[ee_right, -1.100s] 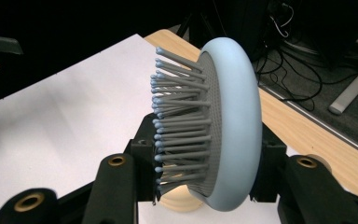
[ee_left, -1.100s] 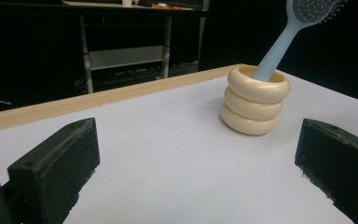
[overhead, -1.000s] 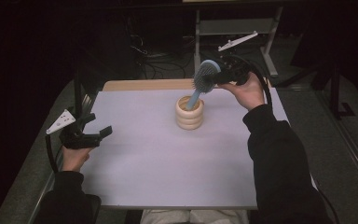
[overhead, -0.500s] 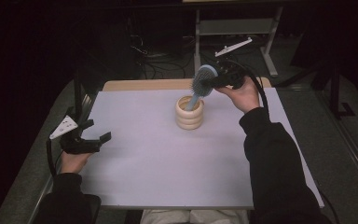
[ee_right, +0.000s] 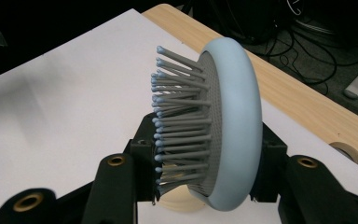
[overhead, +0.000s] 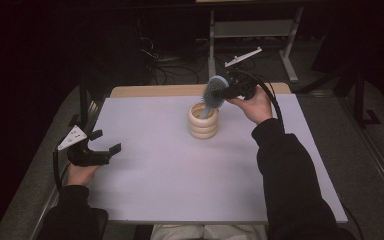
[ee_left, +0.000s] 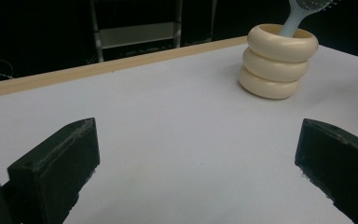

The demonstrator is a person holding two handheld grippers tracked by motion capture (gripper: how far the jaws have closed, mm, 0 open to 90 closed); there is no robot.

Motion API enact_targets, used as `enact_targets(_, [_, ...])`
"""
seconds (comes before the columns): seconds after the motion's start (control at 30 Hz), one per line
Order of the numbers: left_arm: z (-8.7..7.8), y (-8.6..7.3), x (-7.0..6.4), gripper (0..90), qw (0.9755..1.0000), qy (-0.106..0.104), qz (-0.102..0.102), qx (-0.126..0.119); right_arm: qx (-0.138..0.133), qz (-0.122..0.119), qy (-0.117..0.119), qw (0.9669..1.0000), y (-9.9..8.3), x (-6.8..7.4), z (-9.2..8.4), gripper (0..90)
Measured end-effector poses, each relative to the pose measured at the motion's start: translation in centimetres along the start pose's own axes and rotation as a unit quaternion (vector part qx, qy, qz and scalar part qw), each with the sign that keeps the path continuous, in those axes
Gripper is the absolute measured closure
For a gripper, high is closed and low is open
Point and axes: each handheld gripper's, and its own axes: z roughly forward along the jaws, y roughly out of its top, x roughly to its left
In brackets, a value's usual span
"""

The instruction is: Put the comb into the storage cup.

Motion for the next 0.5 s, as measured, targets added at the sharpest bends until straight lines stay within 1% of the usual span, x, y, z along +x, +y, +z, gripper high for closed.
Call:
enact_targets(0.1, [0.0,0.0,0.0,0.0,1.0,0.0,0.0,-0.002,-0.001,0.007,0.002,1.0,-0.1,0.0,0.3,52.9])
enact_targets(0.3, [0.1,0.0,-0.1,0.0,1.0,-0.003,0.002,-0.002,0.001,0.01,0.002,0.9999,-0.3,-0.2,0.8,52.4])
enact_targets(0.47, [0.0,0.1,-0.1,0.0,1.0,-0.003,0.002,-0.007,0.0,0.03,0.001,0.9995,-0.4,-0.6,1.3,51.3])
enact_targets(0.5, [0.0,0.1,-0.1,0.0,1.0,-0.002,0.001,-0.008,0.001,0.039,0.001,0.9992,-0.4,-0.8,1.5,51.0])
